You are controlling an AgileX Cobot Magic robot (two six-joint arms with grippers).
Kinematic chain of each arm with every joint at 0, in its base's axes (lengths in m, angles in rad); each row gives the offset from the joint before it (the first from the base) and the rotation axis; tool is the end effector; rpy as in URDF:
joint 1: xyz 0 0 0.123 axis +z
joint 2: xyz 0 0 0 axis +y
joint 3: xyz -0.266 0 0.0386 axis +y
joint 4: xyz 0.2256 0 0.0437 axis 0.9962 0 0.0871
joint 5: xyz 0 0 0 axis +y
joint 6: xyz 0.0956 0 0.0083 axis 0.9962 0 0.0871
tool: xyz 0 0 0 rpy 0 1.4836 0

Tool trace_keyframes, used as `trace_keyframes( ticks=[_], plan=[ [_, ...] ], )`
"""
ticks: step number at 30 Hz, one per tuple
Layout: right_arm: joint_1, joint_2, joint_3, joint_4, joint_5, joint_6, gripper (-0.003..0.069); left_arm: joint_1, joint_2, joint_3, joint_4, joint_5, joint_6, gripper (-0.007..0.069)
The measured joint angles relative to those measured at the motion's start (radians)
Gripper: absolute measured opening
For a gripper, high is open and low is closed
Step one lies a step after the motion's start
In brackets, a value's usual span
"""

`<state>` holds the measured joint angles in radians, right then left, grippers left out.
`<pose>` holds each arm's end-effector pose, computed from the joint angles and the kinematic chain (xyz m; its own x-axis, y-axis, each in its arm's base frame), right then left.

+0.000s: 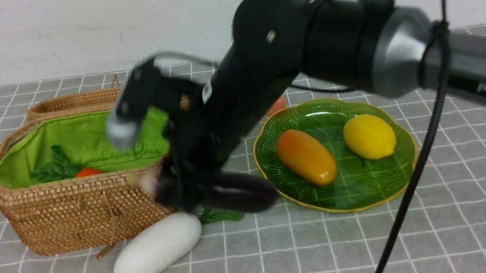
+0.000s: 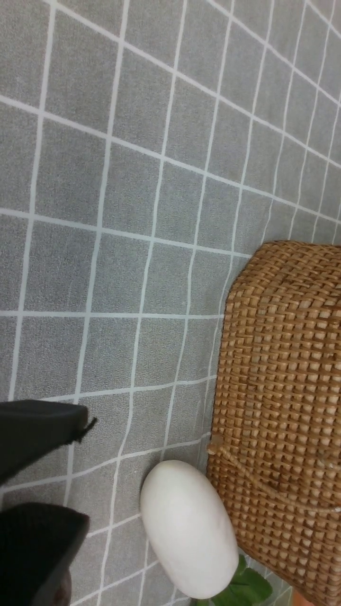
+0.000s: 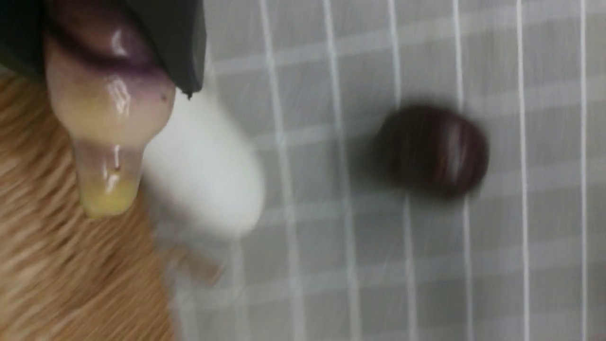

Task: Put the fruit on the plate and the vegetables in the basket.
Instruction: Grab an eggplant with your right arm and place it in the basket on the left.

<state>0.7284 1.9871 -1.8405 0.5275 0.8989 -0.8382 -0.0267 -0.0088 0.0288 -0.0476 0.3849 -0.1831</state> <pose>0.2943 0.3132 0.2926 -0.1343 -0.6998 -0.7016 -0.9760 0.2159 -0.0286 0.0512 -0.0031 0.1684 -0.3137 -0.2169 -0.9244 -0.0277 0.9752 -0.2195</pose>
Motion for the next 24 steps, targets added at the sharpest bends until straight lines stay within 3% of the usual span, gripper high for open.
trace_keyframes(
  ticks=[4, 10, 19, 22, 24],
  plan=[
    [-0.036, 0.001, 0.000, 0.188, -0.156, -0.034, 0.0278, 0.000, 0.000, 0.000, 0.000, 0.000, 0.000, 0.0239],
    [-0.041, 0.023, -0.036, 0.422, -0.278, -0.248, 0.0278, 0.000, 0.000, 0.000, 0.000, 0.000, 0.000, 0.0239],
    [-0.041, 0.101, -0.148, 0.578, -0.371, -0.407, 0.0278, 0.000, 0.000, 0.000, 0.000, 0.000, 0.000, 0.0239],
    [-0.041, 0.161, -0.197, 0.776, -0.440, -0.636, 0.0278, 0.000, 0.000, 0.000, 0.000, 0.000, 0.000, 0.0239],
    [-0.041, 0.178, -0.213, 0.833, -0.452, -0.714, 0.0278, 0.000, 0.000, 0.000, 0.000, 0.000, 0.000, 0.0239]
  ],
)
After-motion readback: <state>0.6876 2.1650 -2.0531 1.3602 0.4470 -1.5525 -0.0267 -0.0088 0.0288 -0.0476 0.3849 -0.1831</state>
